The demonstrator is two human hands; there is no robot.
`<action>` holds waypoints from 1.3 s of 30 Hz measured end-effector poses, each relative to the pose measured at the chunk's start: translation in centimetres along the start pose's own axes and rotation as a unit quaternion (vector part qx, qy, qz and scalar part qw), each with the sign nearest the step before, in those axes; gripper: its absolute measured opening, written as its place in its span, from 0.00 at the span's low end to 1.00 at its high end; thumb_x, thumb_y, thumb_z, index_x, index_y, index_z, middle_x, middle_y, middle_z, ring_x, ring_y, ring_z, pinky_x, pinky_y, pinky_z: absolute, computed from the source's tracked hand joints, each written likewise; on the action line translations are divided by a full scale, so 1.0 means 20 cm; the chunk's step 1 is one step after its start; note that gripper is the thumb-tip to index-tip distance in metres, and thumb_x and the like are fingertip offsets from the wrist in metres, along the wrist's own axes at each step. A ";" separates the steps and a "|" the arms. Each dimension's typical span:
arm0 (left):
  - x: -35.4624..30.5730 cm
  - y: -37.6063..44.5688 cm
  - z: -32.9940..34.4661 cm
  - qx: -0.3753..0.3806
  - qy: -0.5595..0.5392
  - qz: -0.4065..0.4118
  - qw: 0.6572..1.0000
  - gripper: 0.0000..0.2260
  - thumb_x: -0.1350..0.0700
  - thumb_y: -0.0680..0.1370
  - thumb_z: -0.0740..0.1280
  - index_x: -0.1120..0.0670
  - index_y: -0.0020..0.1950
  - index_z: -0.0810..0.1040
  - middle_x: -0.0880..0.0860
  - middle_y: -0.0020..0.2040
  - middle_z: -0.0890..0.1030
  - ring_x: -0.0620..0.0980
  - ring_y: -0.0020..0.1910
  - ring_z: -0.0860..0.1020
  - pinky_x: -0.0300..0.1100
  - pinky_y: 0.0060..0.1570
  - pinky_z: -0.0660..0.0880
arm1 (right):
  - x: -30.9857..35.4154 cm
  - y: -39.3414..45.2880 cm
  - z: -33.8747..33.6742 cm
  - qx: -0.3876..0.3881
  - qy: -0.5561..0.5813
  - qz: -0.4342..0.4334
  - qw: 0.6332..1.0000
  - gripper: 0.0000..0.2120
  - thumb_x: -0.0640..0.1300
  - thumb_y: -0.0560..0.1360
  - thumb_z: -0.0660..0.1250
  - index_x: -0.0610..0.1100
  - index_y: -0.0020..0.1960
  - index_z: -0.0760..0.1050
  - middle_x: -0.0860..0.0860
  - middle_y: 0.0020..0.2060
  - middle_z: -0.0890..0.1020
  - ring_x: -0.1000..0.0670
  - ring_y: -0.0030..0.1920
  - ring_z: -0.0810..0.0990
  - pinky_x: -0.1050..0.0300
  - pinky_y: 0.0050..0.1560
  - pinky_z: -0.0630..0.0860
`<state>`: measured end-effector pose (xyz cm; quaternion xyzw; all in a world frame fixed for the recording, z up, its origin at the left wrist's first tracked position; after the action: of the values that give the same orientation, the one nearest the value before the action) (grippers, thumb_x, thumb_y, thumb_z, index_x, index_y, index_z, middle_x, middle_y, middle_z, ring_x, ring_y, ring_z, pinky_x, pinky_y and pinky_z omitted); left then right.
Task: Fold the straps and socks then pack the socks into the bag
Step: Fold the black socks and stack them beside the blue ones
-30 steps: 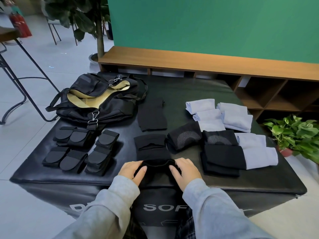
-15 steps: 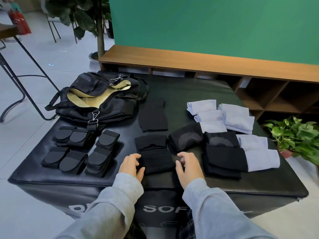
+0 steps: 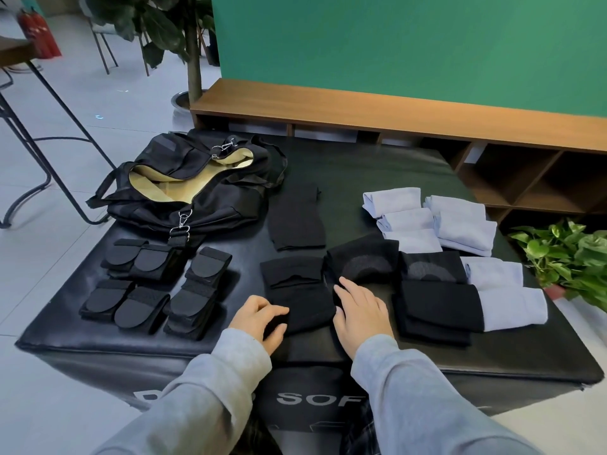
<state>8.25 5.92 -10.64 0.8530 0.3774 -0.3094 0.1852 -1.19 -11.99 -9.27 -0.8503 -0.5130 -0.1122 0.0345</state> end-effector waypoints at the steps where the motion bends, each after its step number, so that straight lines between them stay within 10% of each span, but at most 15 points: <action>1: 0.00 0.00 0.01 0.020 0.006 0.004 1.000 0.20 0.43 0.68 0.67 0.53 0.54 0.82 0.47 0.49 0.72 0.48 0.45 0.77 0.35 0.46 0.73 | 0.00 0.00 0.00 -0.003 -0.004 0.002 1.000 0.22 0.48 0.80 0.53 0.53 0.74 0.59 0.60 0.74 0.56 0.55 0.71 0.57 0.56 0.69 0.53; 6: -0.04 0.02 0.02 0.035 0.065 0.020 0.997 0.24 0.48 0.68 0.75 0.55 0.61 0.76 0.50 0.70 0.62 0.52 0.64 0.70 0.41 0.60 0.70 | 0.00 0.03 -0.03 -0.012 0.004 -0.014 1.000 0.22 0.46 0.79 0.54 0.54 0.72 0.61 0.61 0.74 0.54 0.55 0.69 0.60 0.57 0.66 0.56; 12: -0.05 0.03 0.02 -0.063 0.089 0.136 0.985 0.14 0.48 0.67 0.59 0.49 0.50 0.71 0.43 0.53 0.69 0.44 0.44 0.72 0.37 0.28 0.77 | 0.03 -0.05 -0.05 -0.090 0.109 -0.093 0.986 0.18 0.48 0.72 0.57 0.48 0.60 0.73 0.52 0.65 0.73 0.53 0.60 0.71 0.57 0.57 0.67; 21: -0.02 0.03 -0.01 -0.043 0.040 0.043 0.997 0.21 0.63 0.69 0.64 0.47 0.59 0.74 0.35 0.55 0.71 0.40 0.32 0.72 0.30 0.40 0.69 | 0.07 -0.04 -0.02 -0.017 0.063 -0.150 0.986 0.22 0.53 0.66 0.59 0.49 0.59 0.74 0.55 0.58 0.78 0.56 0.59 0.70 0.57 0.58 0.69; 26: -0.03 0.04 -0.04 -0.086 -0.026 -0.001 0.996 0.14 0.59 0.69 0.66 0.44 0.50 0.77 0.29 0.38 0.73 0.37 0.30 0.73 0.24 0.33 0.67 | 0.05 -0.02 -0.02 -0.039 0.075 -0.136 0.987 0.21 0.50 0.65 0.58 0.50 0.56 0.75 0.56 0.55 0.79 0.56 0.55 0.72 0.59 0.54 0.68; 30: -0.01 0.08 -0.04 -0.124 -0.100 -0.075 0.984 0.17 0.61 0.72 0.68 0.37 0.43 0.73 0.43 0.22 0.69 0.44 0.24 0.68 0.31 0.28 0.67 | 0.04 0.02 -0.03 -0.063 0.086 -0.127 0.986 0.18 0.50 0.65 0.55 0.49 0.49 0.77 0.57 0.45 0.80 0.55 0.48 0.72 0.61 0.47 0.70; 39: -0.01 0.10 -0.06 -0.205 -0.075 -0.049 0.975 0.04 0.51 0.71 0.65 0.48 0.45 0.75 0.45 0.34 0.70 0.42 0.35 0.69 0.30 0.37 0.66 | 0.04 0.08 -0.05 0.016 0.104 -0.025 0.994 0.10 0.48 0.79 0.55 0.45 0.49 0.72 0.54 0.42 0.74 0.51 0.46 0.73 0.57 0.45 0.66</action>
<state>10.08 5.15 -9.37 0.7515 0.4595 -0.2971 0.3686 0.51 -12.19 -8.01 -0.8202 -0.5297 -0.1926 0.0981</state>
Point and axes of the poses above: each hand's wrist, its own y-axis towards the middle knuckle, its own z-axis out of the palm, x = y × z, the point moved 4 cm from there along y, towards the middle knuckle
